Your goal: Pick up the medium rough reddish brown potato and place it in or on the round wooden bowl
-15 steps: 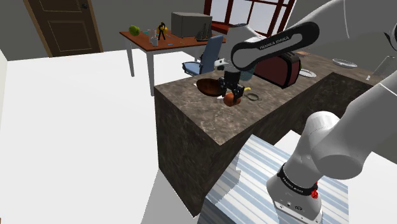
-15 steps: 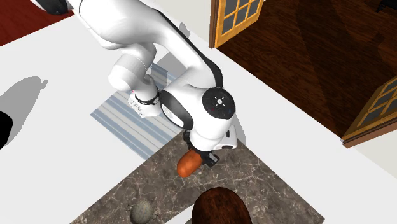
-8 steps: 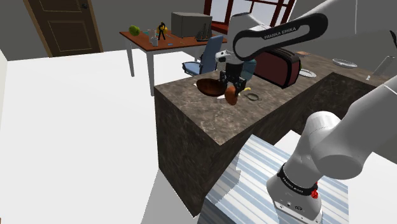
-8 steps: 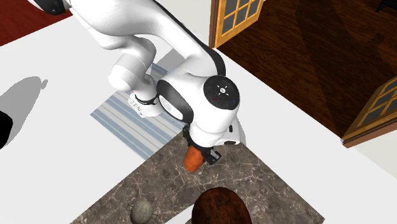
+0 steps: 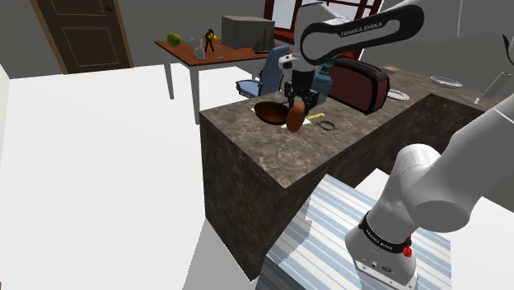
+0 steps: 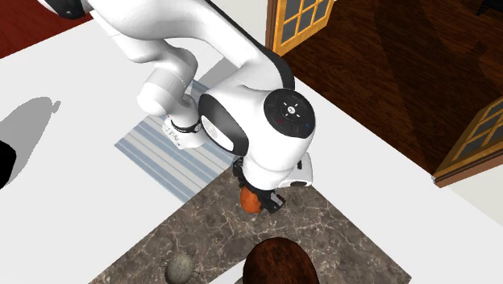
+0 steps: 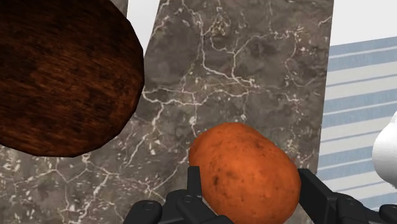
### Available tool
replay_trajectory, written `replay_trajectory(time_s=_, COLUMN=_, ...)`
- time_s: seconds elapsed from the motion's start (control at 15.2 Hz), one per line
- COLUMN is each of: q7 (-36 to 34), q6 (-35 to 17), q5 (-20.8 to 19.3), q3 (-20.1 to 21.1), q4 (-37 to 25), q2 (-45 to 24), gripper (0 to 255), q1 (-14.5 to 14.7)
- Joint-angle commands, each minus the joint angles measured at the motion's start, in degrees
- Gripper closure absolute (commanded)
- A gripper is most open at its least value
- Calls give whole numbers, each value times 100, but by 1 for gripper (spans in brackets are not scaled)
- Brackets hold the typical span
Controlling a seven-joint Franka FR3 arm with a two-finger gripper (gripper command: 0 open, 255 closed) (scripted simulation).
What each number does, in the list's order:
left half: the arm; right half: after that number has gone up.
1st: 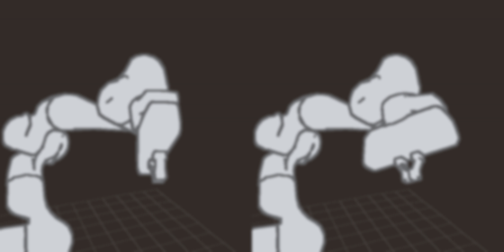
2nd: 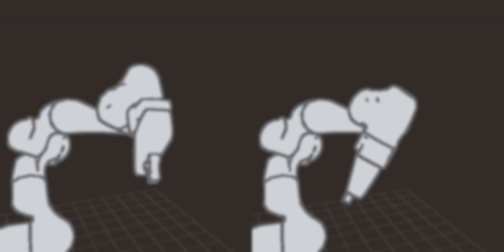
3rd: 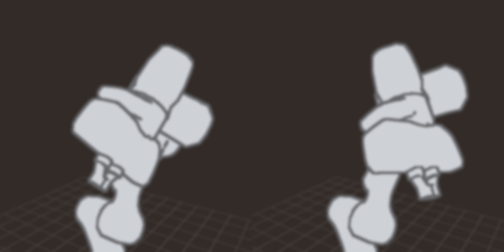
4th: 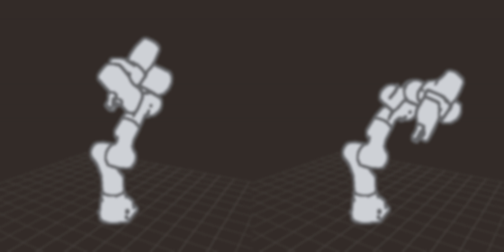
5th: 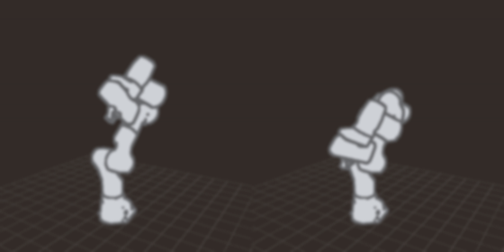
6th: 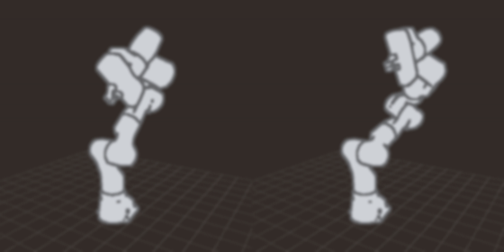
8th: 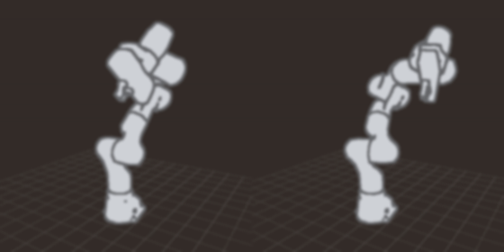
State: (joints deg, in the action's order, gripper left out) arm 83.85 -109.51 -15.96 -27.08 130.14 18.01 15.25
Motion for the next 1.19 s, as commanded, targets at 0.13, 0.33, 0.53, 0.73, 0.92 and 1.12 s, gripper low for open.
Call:
replay_trajectory(time_s=0.13, q7=434, q6=-4, q5=357, q3=-261, q4=-876, q2=-881, gripper=255, q1=66)
replay_trajectory(time_s=0.33, q7=829, q6=62, q5=738, q3=-441, q4=-1660, q2=-1639, gripper=255, q1=46)
replay_trajectory(time_s=0.53, q7=1229, q6=217, q5=1174, q3=-547, q4=-2527, q2=-2425, gripper=255, q1=-86)
replay_trajectory(time_s=0.73, q7=1590, q6=476, q5=1620, q3=-573, q4=-3505, q2=-3236, gripper=255, q1=-337)
replay_trajectory(time_s=0.92, q7=1848, q6=731, q5=2000, q3=-528, q4=-4439, q2=-3989, gripper=255, q1=-655)
replay_trajectory(time_s=1.12, q7=1838, q6=512, q5=2011, q3=-508, q4=-4240, q2=-4013, gripper=255, q1=-650)
